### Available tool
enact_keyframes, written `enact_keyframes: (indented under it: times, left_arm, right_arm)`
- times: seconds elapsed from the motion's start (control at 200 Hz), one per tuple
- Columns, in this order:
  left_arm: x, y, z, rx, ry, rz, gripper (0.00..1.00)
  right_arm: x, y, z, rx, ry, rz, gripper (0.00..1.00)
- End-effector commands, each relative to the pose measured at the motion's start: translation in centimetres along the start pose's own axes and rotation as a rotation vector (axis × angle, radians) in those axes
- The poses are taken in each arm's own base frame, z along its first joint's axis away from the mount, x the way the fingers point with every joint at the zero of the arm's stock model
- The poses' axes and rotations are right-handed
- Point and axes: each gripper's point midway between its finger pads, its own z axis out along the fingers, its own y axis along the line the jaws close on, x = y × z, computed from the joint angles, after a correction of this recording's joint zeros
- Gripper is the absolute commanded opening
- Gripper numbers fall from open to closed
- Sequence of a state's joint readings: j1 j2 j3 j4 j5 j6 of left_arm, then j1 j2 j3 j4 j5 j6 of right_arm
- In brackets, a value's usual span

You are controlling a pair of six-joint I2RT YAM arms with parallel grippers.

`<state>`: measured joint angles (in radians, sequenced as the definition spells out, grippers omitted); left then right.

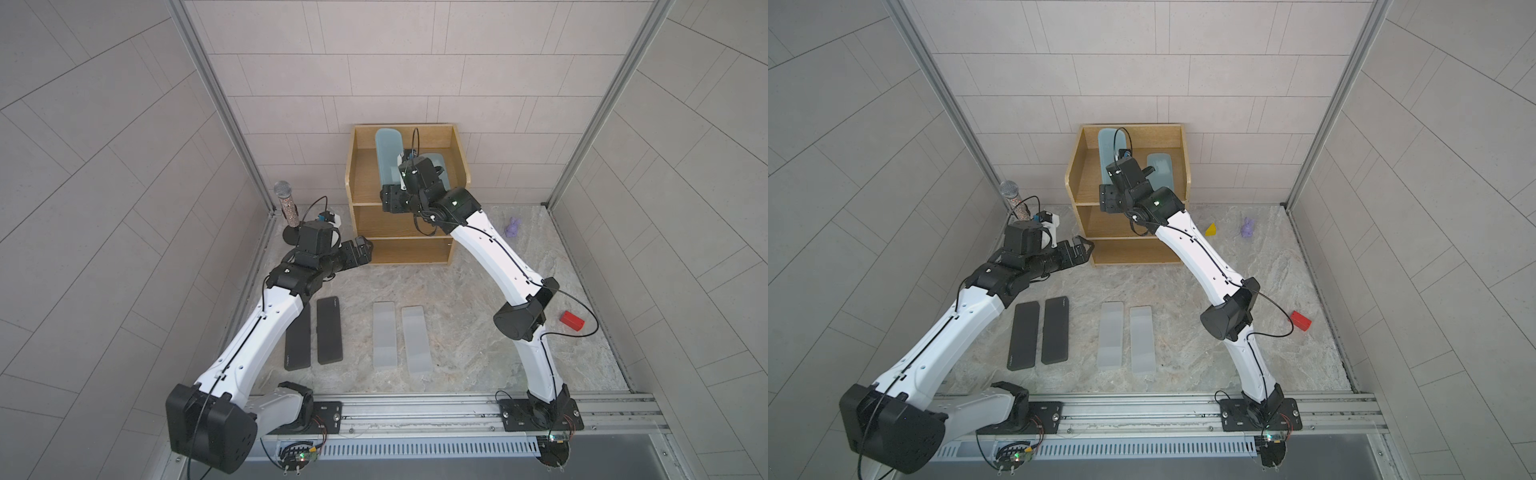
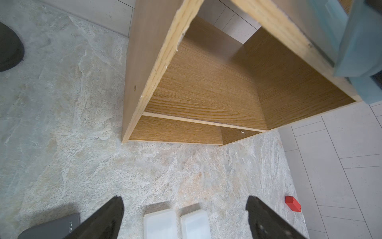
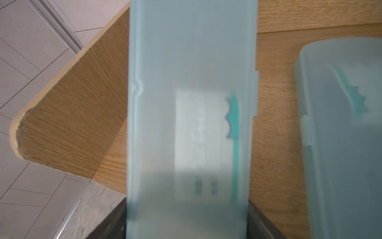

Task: Place the pencil cases on the shelf according to color
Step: Place the pencil case on the shelf.

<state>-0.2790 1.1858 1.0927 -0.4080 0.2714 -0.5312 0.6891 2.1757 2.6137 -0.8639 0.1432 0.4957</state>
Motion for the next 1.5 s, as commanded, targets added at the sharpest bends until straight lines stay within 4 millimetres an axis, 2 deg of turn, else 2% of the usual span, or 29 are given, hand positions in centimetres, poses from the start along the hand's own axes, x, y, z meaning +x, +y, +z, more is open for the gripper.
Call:
enact_keyframes:
  times: [0.0, 0.075, 0.145, 0.26, 0.385, 0.48, 0.615, 0.73, 0.805, 0.896, 1.046, 1.111, 1.171, 1.306, 1.491]
  left_arm:
    - [-0.4, -0.4, -0.5, 0.028, -0.018, -0.005, 1.0]
    - [-0.5, -0.5, -0.5, 0.034, -0.021, -0.006, 1.0]
    - [-0.4, -0.5, -0.4, 0.039, -0.02, -0.006, 1.0]
    - [-0.2, -0.5, -0.3, 0.045, -0.008, -0.013, 1.0]
    - [-0.3, -0.7, -0.4, 0.054, -0.01, -0.011, 1.0]
    - [-0.3, -0.5, -0.4, 0.044, -0.014, -0.009, 1.0]
    - [-0.2, -0.1, -0.4, 0.034, -0.01, -0.007, 1.0]
    - [-0.2, -0.5, -0.7, 0.054, -0.004, 0.036, 1.0]
    - [-0.3, -0.3, -1.0, 0.037, -0.012, 0.041, 1.0]
    - [-0.2, 0.0, -1.4, 0.023, -0.014, 0.025, 1.0]
    - [1.7, -0.4, -1.7, 0.06, 0.052, -0.041, 1.0]
    - [2.6, -0.3, -2.0, 0.054, 0.076, -0.061, 1.0]
    - [3.3, -0.2, -2.3, 0.059, 0.08, -0.074, 1.0]
    - [5.4, 0.0, -2.3, 0.06, 0.089, -0.093, 1.0]
    - [9.3, 1.3, -1.2, 0.005, 0.138, -0.093, 1.0]
  right_arm:
    - [-0.4, -1.5, -0.8, 0.082, -0.011, -0.028, 0.63]
    - [-0.3, -1.8, -0.5, 0.096, -0.012, -0.034, 0.67]
    - [-0.2, -1.8, -0.4, 0.094, -0.009, -0.037, 0.81]
    - [-0.2, -1.8, -0.3, 0.092, -0.01, -0.036, 0.93]
    - [-0.7, -1.4, -0.3, 0.054, -0.018, -0.025, 0.98]
    - [-1.9, -1.0, -0.9, 0.028, -0.055, -0.024, 1.0]
    - [-5.1, 0.6, -3.6, -0.063, -0.153, -0.047, 1.0]
    - [-7.5, 2.4, -6.5, -0.173, -0.238, -0.104, 1.0]
    - [-8.0, 2.4, -8.5, -0.188, -0.25, -0.121, 1.0]
    - [-7.6, 1.6, -10.7, -0.182, -0.228, -0.126, 1.0]
    - [-4.4, -0.6, -13.8, -0.157, -0.177, -0.126, 1.0]
    - [-2.2, -1.8, -14.7, -0.154, -0.163, -0.128, 1.0]
    - [-0.5, -3.1, -16.4, -0.16, -0.181, -0.121, 1.0]
    - [4.6, -6.3, -18.5, -0.146, -0.171, -0.057, 1.0]
    - [13.6, -10.3, -17.9, -0.071, 0.002, 0.045, 1.0]
